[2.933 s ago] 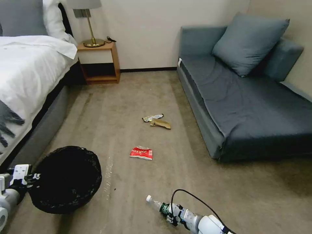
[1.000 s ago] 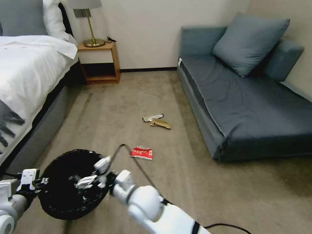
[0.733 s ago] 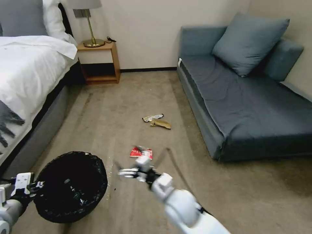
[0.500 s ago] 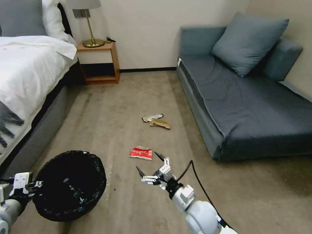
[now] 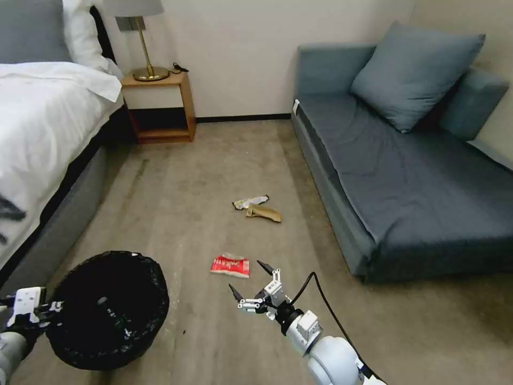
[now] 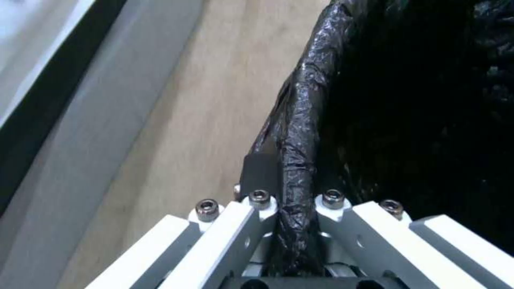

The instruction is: Pick up the trash bin, then pick up the garbage on the floor and place it into the trash bin.

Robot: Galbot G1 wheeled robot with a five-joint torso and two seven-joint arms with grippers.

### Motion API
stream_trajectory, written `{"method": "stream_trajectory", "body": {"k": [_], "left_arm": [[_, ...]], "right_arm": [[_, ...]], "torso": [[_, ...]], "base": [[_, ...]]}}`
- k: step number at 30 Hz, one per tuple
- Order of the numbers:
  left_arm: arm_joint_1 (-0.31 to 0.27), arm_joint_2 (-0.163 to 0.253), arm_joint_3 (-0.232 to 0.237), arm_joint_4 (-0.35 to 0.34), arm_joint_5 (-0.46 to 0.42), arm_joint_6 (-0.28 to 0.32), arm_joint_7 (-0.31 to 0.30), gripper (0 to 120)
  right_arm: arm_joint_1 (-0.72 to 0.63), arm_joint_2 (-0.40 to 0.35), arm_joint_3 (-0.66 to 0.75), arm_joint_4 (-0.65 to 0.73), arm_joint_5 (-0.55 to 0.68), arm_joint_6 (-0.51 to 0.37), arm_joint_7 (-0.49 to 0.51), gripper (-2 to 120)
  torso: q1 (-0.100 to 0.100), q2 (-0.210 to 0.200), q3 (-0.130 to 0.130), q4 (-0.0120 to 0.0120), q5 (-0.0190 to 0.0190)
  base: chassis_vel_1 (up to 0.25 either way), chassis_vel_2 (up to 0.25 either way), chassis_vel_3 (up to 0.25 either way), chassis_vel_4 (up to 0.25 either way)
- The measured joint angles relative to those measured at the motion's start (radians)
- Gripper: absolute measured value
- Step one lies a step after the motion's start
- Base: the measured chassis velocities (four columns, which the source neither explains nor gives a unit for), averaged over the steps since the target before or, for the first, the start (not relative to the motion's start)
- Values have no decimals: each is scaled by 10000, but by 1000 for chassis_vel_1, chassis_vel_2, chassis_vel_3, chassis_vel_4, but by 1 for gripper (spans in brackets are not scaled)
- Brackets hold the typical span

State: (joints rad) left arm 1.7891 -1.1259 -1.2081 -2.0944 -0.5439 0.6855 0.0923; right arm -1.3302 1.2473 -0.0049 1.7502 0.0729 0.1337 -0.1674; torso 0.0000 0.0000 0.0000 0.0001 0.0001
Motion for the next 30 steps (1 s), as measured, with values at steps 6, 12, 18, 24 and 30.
{"method": "stream_trajectory", "body": {"k": [6,12,18,24,30], "left_arm": [[-17,73,-30,73,-37,15,19,3],[35,193,-85,116,-42,16,52,3],[101,185,-202,91,-99,22,58,3],[314,-26,-303,10,-63,30,81,3],[455,-140,-365,-72,-14,26,117,3]], "right_arm": [[56,1,-274,-292,-159,-25,-3,100],[248,0,-574,-637,-354,-180,-52,100],[732,-153,-1157,-1356,-772,-981,-882,100],[1438,-287,-2049,-2474,-1120,-1824,-1914,100],[1946,48,-2494,-3540,-1343,-2008,-2078,100]], "torso": [[0,0,0,-2,-3],[1,0,3,-3,-2],[1,-1,5,-5,0],[1,-1,0,0,0],[0,-1,-1,3,-1]], "base": [[-295,289,281,-289],[-333,334,326,-340],[-300,300,257,-287],[-91,62,61,-72],[54,-47,-38,59]]}}
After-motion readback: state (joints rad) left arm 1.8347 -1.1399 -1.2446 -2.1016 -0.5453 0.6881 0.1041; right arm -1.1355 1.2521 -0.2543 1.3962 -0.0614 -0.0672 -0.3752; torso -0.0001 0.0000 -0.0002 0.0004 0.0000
